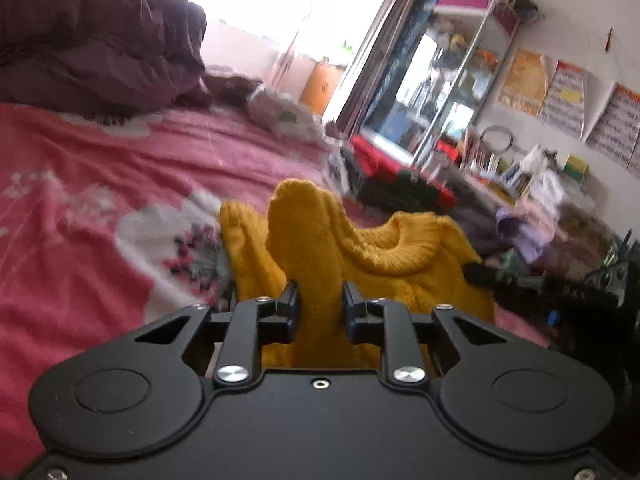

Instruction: Fold clothes

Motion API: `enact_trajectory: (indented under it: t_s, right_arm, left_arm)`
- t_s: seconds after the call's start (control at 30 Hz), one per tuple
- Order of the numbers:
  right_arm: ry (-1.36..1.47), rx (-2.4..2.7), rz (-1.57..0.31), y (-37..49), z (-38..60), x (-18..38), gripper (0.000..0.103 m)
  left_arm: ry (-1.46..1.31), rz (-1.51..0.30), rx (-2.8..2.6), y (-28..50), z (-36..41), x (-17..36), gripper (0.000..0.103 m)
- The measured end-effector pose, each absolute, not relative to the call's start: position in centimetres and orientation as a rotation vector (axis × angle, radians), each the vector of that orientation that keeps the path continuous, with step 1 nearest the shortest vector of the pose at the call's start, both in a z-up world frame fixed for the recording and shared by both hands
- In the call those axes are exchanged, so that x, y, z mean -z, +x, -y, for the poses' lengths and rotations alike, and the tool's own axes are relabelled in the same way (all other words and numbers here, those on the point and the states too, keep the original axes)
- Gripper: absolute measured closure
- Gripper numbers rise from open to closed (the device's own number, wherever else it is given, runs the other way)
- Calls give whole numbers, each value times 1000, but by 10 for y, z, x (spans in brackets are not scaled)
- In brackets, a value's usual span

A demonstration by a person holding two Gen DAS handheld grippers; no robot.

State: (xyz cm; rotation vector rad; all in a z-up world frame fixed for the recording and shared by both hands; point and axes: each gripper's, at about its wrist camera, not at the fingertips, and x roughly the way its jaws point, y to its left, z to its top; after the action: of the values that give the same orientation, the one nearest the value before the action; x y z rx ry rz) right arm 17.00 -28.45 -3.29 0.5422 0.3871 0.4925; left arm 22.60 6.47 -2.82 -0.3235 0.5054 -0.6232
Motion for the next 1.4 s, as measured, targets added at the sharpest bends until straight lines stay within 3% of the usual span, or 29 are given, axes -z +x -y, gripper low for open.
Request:
enact_trajectory:
  t_s: [0.47,0.73,0.83,1.0,1.17,1.4]
  right_arm:
    - [555,-504,-325,260,299,30,87]
    - [614,-496,-392,304,305,63,87]
    - [663,-466,-455,312,307,79,85]
    - [642,-452,-417,299,309,66,77]
    - [373,-424,-284,256,294,29,77]
    - [89,-517,-349,229,249,42,74]
  left_arm:
    - [-374,-400,661,305,-57,29,86]
    - [-430,-525,604,335,-61,54,86]
    - [-436,-560,568,337,-62,57,74]
    - [-411,-520,564,326,-63,46,68]
    - [-333,-498,577,320,-52,43,67]
    - [-244,-481,592,318,-37,44,66]
